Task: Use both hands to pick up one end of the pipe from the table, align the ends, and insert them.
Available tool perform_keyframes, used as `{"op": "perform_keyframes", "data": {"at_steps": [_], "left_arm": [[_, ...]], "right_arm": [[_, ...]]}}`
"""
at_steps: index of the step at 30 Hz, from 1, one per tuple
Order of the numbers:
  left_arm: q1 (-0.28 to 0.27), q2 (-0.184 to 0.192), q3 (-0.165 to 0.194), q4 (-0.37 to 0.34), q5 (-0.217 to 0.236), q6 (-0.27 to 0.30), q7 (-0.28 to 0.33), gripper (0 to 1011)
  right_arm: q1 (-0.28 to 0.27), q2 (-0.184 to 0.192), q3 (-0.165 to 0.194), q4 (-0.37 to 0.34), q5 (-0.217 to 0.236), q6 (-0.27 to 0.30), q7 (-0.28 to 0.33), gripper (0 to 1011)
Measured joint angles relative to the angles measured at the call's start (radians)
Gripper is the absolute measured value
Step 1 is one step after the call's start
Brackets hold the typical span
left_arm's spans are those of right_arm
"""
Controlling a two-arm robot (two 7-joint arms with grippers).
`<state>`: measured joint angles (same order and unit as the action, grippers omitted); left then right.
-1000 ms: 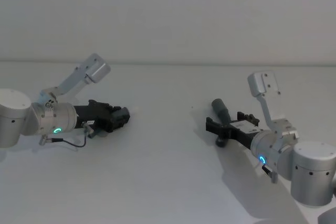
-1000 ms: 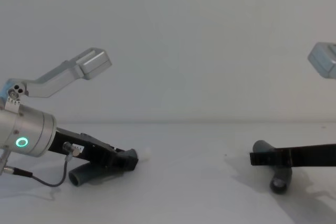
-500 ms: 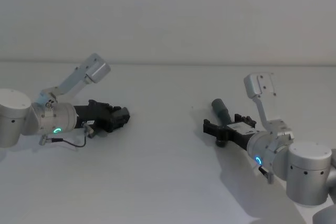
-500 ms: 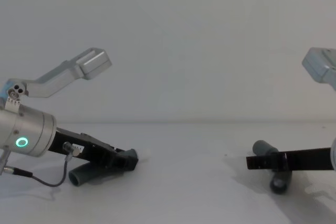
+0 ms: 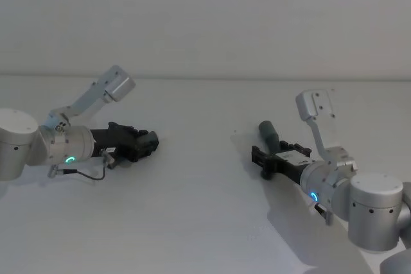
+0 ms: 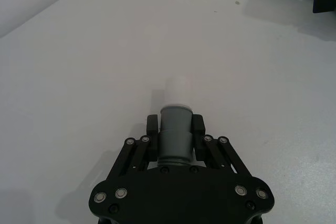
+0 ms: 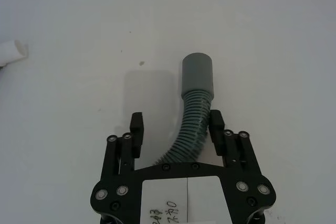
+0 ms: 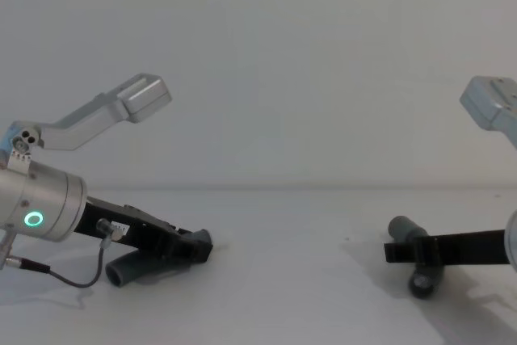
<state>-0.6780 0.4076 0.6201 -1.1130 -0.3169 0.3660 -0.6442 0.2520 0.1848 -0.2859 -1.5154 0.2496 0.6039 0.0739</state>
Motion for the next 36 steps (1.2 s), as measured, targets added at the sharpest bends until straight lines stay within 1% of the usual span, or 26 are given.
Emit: {"op": "perform_keyframes", "data": {"at_steps": [3,4,6,7,8,9,10,13,15,16,36], "left_arm": [[0.0,0.0,0.0,0.0,0.0,0.0,0.0,367],[0.0,0.0,0.0,0.0,0.0,0.0,0.0,367],[0.0,0.0,0.0,0.0,0.0,0.0,0.0,367],[0.0,0.0,0.0,0.0,0.0,0.0,0.0,367],[0.0,0.0,0.0,0.0,0.0,0.0,0.0,367],[0.0,0.0,0.0,0.0,0.0,0.0,0.0,367],[0.0,0.0,0.0,0.0,0.0,0.0,0.0,367],[0.0,0.0,0.0,0.0,0.0,0.0,0.0,367],[0.0,0.0,0.0,0.0,0.0,0.0,0.0,367],[0.0,0.0,0.0,0.0,0.0,0.0,0.0,367],[0.0,0.0,0.0,0.0,0.0,0.0,0.0,367]], "right_arm": [[0.0,-0.001,0.0,0.001,-0.001,0.0,0.0,663],[0.0,-0.001,0.0,0.001,-0.001,0.001,0.001,601],[0.0,-0.001,0.0,0.001,-0.001,0.001,0.001,560],[0.001,-0.001,0.0,0.002,-0.001,0.001,0.001,498],[0.001,-0.001,0.0,0.002,-0.001,0.001,0.001,484],[0.001,-0.002,0.0,0.002,-0.002,0.001,0.001,438],[0.001,-0.002,0.0,0.002,-0.002,0.001,0.001,427],[0.001,-0.002,0.0,0.002,-0.002,0.001,0.002,319],[0.001,-0.002,0.0,0.003,-0.002,0.001,0.002,268],[0.001,-0.002,0.0,0.003,-0.002,0.001,0.002,256],[0.001,-0.003,0.0,0.003,-0.003,0.001,0.002,256]]}}
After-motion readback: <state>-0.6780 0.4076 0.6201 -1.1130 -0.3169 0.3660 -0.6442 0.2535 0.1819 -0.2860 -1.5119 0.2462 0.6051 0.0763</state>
